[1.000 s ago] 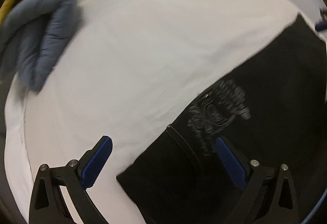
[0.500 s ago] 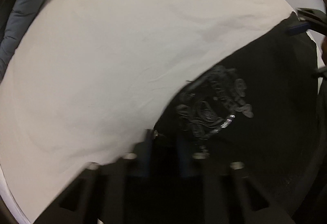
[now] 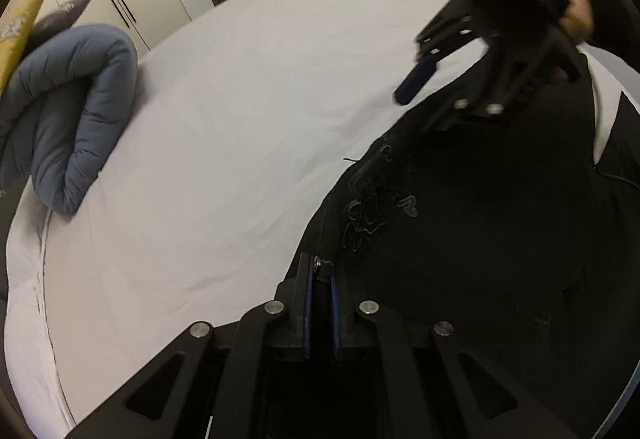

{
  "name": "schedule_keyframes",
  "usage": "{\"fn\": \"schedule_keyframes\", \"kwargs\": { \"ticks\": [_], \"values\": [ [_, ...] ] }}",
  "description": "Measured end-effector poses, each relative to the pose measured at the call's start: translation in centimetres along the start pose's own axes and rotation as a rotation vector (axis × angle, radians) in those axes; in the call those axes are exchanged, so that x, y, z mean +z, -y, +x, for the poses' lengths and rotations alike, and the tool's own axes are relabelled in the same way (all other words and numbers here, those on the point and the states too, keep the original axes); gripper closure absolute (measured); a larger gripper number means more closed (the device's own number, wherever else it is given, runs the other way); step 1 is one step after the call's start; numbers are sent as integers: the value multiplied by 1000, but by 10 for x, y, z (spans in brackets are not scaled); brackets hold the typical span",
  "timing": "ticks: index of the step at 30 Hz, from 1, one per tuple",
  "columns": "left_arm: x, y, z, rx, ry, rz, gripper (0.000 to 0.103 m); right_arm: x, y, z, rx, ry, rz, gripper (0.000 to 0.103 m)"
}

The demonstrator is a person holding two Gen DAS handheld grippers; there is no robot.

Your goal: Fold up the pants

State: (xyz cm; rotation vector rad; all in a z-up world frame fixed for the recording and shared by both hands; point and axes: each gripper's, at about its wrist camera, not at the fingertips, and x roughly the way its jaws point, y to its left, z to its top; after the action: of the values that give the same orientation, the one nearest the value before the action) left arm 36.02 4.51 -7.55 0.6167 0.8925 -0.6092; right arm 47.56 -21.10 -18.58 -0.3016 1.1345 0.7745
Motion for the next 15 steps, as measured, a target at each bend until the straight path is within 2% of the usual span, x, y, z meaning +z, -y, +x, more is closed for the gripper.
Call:
{"fn": "schedule_keyframes", "kwargs": {
  "ticks": [3, 4, 6, 7, 9, 12, 15],
  "values": [
    [2, 16, -4, 8, 17, 12, 96, 7, 7, 10, 11, -35, -16, 49],
    [9, 1, 2, 6, 21, 16, 96, 9, 10, 13, 23, -41, -19, 52],
    [4, 6, -1, 8, 22, 17, 96, 14, 13, 19, 52, -43, -19, 69],
    [3, 7, -1, 8, 20, 12, 96, 16, 13, 20, 63, -40, -20, 72],
    [-1, 20, -10, 17, 20, 1, 96, 19, 14, 19, 68, -25, -22, 88],
    [-2, 16, -9, 20, 27, -31, 96, 18, 12, 13, 44, 7, 3, 94],
    [-4, 19, -14, 14, 37, -57, 96, 8, 4, 7, 20, 36, 82, 98]
  ]
}}
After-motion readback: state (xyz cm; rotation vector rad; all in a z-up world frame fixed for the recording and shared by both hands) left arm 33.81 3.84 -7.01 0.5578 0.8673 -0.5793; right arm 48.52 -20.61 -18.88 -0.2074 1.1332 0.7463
